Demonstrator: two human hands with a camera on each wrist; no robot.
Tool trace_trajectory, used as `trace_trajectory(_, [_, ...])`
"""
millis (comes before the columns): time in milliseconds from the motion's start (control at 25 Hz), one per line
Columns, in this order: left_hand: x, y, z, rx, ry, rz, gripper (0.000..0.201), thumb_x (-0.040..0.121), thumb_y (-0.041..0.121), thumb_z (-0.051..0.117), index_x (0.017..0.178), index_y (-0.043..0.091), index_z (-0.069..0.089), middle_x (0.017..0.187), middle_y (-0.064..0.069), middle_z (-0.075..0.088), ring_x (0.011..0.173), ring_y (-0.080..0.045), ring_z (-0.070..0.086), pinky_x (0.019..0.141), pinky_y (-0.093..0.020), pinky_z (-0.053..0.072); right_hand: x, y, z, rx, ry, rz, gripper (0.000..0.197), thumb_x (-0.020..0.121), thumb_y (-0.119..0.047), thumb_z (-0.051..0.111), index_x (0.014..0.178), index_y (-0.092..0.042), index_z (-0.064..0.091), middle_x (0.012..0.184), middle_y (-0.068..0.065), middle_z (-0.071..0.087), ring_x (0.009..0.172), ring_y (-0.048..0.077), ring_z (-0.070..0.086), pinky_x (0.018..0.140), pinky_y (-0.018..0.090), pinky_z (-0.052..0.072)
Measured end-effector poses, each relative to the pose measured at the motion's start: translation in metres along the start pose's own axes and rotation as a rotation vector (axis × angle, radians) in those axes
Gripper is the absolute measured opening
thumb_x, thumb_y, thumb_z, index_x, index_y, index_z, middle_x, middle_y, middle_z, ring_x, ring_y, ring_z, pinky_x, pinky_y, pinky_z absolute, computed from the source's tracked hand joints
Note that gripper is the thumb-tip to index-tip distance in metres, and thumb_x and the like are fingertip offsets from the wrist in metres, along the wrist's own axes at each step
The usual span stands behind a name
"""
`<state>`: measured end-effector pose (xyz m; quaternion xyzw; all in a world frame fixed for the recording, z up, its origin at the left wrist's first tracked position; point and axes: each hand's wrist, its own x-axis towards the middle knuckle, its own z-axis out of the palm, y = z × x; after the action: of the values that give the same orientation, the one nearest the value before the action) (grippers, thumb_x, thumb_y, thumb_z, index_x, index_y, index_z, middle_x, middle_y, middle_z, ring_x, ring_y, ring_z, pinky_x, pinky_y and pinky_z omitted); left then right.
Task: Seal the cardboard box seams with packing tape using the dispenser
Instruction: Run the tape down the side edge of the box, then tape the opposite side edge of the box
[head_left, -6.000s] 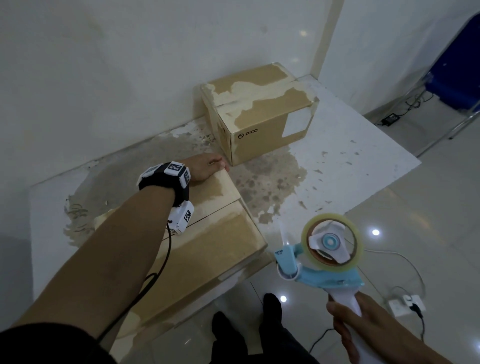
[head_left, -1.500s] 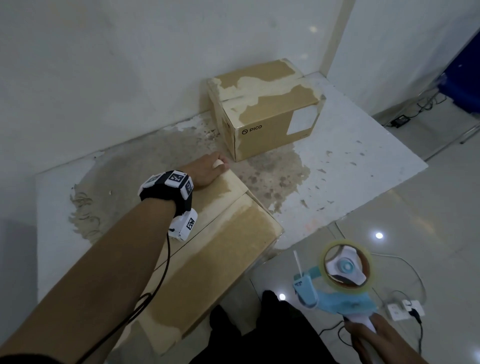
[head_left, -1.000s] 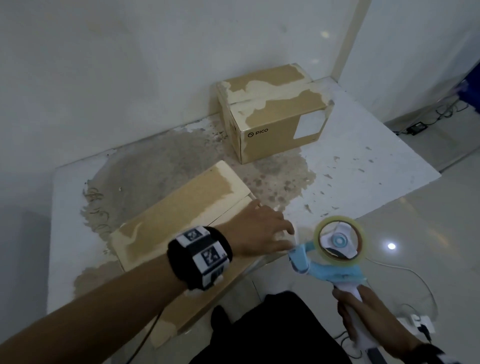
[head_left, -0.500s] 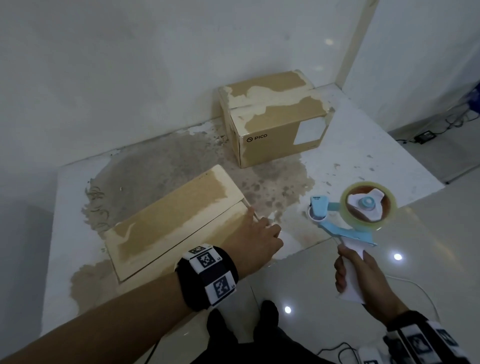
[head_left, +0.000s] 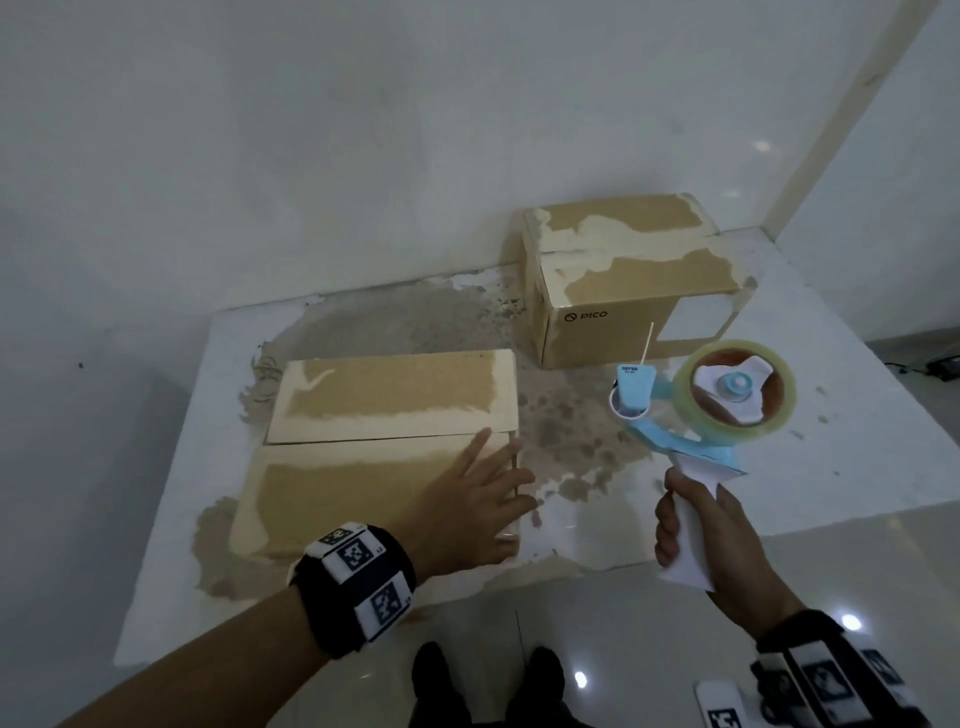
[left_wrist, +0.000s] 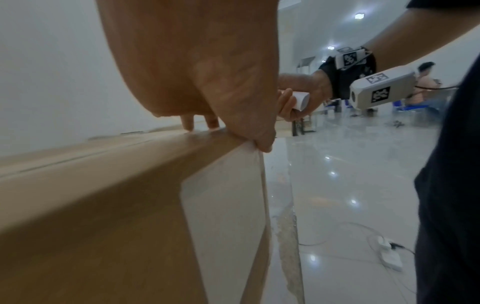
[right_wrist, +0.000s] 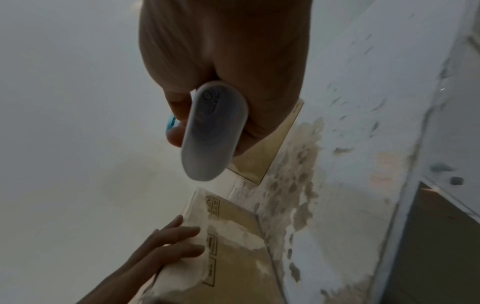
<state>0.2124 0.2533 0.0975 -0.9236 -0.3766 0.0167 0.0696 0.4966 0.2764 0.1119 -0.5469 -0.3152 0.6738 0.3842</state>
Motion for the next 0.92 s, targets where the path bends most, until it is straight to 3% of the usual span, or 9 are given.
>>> trace_trajectory(80, [-0.002,-0.001,0.005,-0.009,0.0,-0.054,0.042,0.09,0.052,0.04,0.117,0.025,0.057,0.135,-0.005,0.054,0.14,-0.036,0.033,0.108,-0.061,0.029,0.005,-0.006,0.014,-0.039,-0.037,-0.018,0.03,0.096,-0.023,0.053,0.07,-0.01,0.045,0.057,0.012,0.043,0.042,0.024,0.041,0.046,0.03,0.038])
trace_trajectory(240, [0.011,-0.001,0.013,-0.059,0.004,-0.17,0.035,0.085,0.043,0.043,0.108,0.021,0.058,0.134,-0.008,0.054,0.14,-0.038,0.031,0.103,-0.062,0.034,0.01,-0.017,0.041,-0.098,-0.077,-0.064,0.036,0.098,-0.022,0.051,0.065,-0.008,0.048,0.055,0.012,0.044,0.042,0.025,0.043,0.047,0.03,0.039])
trace_trajectory(440, [0.018,-0.002,0.019,-0.159,0.024,-0.264,0.043,0.095,0.058,0.03,0.11,0.024,0.053,0.143,-0.006,0.045,0.147,-0.033,0.012,0.113,-0.061,0.017,0.018,-0.021,0.059,-0.141,-0.046,-0.103,0.033,0.098,-0.024,0.052,0.069,-0.009,0.049,0.055,0.01,0.047,0.043,0.024,0.044,0.048,0.03,0.042])
trace_trajectory(720, [0.03,0.002,0.025,-0.071,0.041,-0.223,0.02,0.094,0.04,0.045,0.108,0.028,0.053,0.135,-0.005,0.053,0.144,-0.039,0.021,0.111,-0.066,0.014,0.02,-0.013,0.077,-0.24,0.028,-0.122,0.035,0.097,-0.024,0.053,0.068,-0.005,0.053,0.054,0.012,0.05,0.045,0.026,0.049,0.05,0.032,0.046])
trace_trajectory(840, [0.03,0.002,0.021,-0.043,-0.039,-0.204,0.028,0.086,0.039,0.059,0.111,0.028,0.052,0.127,-0.005,0.057,0.141,-0.041,0.027,0.111,-0.068,0.011,0.01,-0.02,0.081,-0.315,0.03,-0.191,0.034,0.097,-0.022,0.054,0.068,-0.004,0.053,0.056,0.016,0.05,0.043,0.025,0.049,0.047,0.032,0.047])
trace_trajectory(920, [0.03,0.002,0.017,-0.032,-0.066,-0.207,0.04,0.082,0.043,0.063,0.117,0.028,0.051,0.131,-0.006,0.055,0.142,-0.039,0.024,0.113,-0.066,0.003,0.004,-0.026,0.084,-0.403,0.015,-0.261,0.035,0.097,-0.022,0.052,0.069,-0.002,0.053,0.058,0.02,0.051,0.042,0.026,0.051,0.047,0.033,0.048])
